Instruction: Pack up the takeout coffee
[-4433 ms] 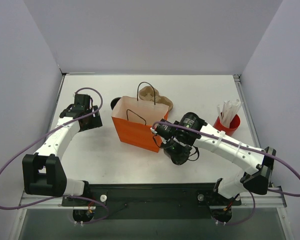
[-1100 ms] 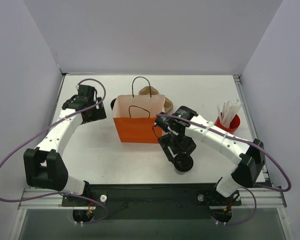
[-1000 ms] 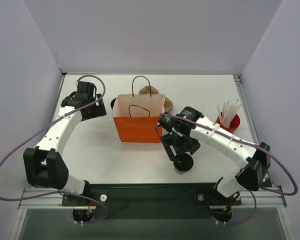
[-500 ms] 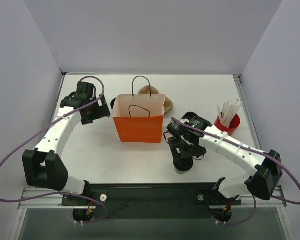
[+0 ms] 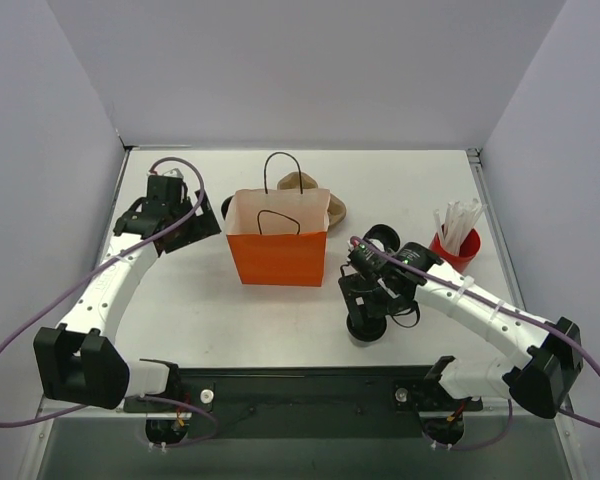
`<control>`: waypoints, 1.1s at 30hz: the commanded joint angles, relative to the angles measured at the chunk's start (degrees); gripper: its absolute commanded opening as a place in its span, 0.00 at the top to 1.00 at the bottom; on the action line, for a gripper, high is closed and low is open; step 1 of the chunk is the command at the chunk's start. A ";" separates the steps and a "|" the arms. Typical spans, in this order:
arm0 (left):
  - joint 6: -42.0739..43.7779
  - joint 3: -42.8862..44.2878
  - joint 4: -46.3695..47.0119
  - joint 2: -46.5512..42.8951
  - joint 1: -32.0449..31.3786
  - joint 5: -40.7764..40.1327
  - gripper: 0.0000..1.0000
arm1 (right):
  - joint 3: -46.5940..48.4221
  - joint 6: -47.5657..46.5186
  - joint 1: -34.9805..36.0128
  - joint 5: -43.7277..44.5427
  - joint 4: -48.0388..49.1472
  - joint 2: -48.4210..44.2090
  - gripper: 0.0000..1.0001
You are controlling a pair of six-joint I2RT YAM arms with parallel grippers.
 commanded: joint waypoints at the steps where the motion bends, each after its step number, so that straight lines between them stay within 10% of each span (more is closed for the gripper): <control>1: 3.64 1.83 1.91 0.58 -0.39 -1.23 0.03 | 5.01 -0.60 -0.44 -0.19 -0.29 0.19 0.17; 33: 11.30 -16.18 11.74 -14.00 -1.62 -0.97 0.03 | -5.78 1.52 -0.27 -0.73 7.80 -4.20 0.18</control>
